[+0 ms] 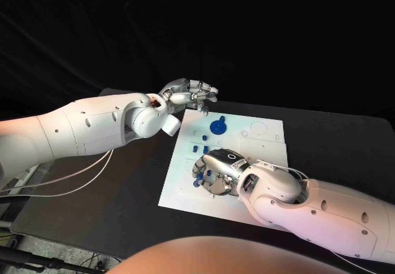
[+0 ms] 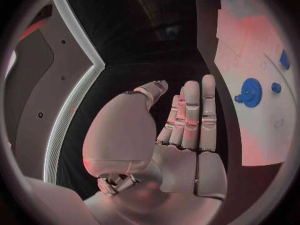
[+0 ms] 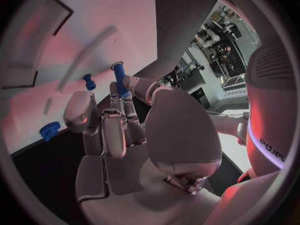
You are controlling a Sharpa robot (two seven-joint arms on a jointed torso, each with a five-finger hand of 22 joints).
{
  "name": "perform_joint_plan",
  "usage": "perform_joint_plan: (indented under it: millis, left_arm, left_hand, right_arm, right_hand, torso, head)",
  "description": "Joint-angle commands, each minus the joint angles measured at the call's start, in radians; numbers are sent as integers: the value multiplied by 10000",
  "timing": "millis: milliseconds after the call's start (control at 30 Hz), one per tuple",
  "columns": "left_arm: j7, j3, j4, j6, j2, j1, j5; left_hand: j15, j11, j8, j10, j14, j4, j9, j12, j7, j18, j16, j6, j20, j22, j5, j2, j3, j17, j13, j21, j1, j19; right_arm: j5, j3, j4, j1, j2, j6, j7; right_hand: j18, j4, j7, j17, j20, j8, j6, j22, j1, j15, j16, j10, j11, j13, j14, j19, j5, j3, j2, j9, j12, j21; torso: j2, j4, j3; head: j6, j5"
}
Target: Assemble the parts on the task board
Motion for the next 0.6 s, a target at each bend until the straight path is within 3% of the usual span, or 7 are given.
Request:
perform_joint_plan:
  millis: [33,600]
  left_arm:
    - [52,5,16,163,21,7,-24]
    - [26,4,16,195,23,7,-24]
  left_hand:
    - [-7,-14,25,-78,-69,-55,9,35,298,70,55,-81,53,-4,-10,-17,-20,-11,-10,-53,-94,-4]
    - [-3,-10,61,-91,-76,-46,16,50,301,71,60,-106,58,-4,-14,-12,-28,-12,-9,-63,-118,-4]
  right_arm:
    - [-96,-2,-57,-30,33,85,79]
    - [-209,-34,-193,-92,184,286,-9]
  right_hand:
    - [-76,-56,19,78,-69,26,8,13,99,-61,58,450,-384,367,513,6,55,20,20,14,28,52]
    - [-73,-70,22,66,-68,23,-5,11,93,-59,52,441,-381,374,511,0,69,20,9,22,25,42]
  torso:
    - [-1,-7,2]
    - [-7,-7,-4]
  head:
    - [-20,17]
    - [-81,18]
